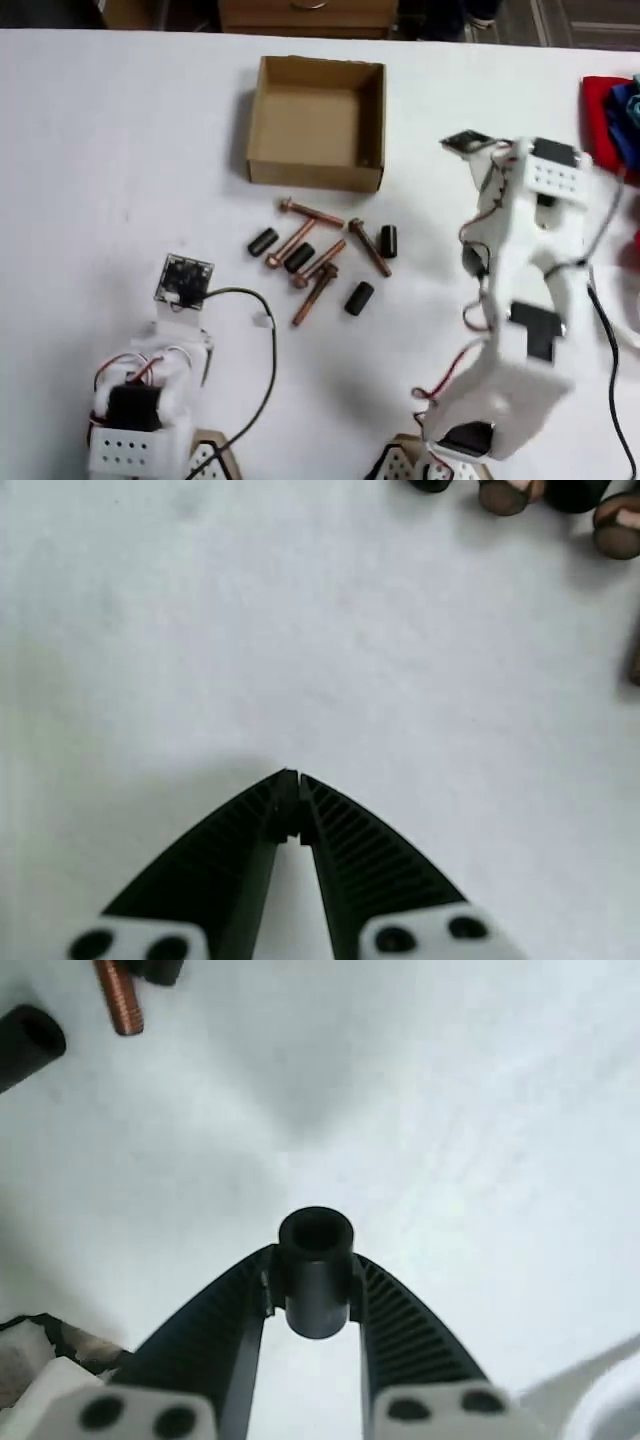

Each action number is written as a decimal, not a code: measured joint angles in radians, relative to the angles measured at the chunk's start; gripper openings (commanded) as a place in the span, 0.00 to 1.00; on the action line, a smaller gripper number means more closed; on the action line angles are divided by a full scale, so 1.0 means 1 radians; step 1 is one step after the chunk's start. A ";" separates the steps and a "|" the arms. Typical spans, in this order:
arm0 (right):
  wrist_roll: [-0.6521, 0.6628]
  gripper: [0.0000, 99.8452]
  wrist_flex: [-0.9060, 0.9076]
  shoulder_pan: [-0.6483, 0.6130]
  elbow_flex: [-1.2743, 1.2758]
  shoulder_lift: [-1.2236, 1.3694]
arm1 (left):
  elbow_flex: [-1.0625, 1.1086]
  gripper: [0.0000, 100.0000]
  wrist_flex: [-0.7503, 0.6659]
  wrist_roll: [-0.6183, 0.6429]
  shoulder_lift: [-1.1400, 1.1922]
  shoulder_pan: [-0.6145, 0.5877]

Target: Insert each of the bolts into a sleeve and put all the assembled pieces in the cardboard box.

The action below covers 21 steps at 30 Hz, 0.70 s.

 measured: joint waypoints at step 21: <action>-0.193 0.02 -0.249 -0.075 1.030 -1.301 | 0.000 0.03 -0.038 -0.002 0.000 0.141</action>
